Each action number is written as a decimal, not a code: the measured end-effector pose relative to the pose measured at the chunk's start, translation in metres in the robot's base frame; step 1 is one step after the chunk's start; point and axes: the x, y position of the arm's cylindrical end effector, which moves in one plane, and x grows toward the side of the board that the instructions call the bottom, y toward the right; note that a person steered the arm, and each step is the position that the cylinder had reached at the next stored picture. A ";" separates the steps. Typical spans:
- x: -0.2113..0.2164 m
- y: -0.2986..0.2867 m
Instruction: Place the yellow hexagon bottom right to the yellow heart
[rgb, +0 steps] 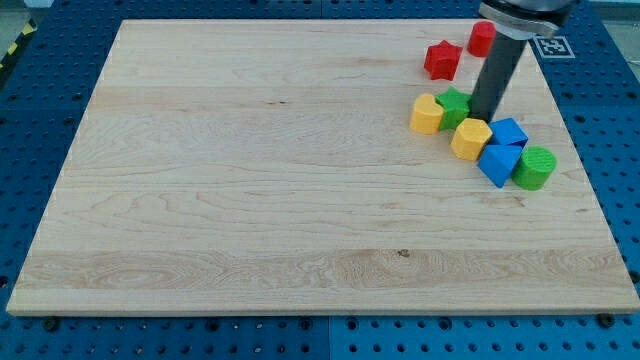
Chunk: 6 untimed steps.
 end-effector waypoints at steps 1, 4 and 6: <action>-0.003 -0.011; -0.025 -0.016; 0.039 -0.007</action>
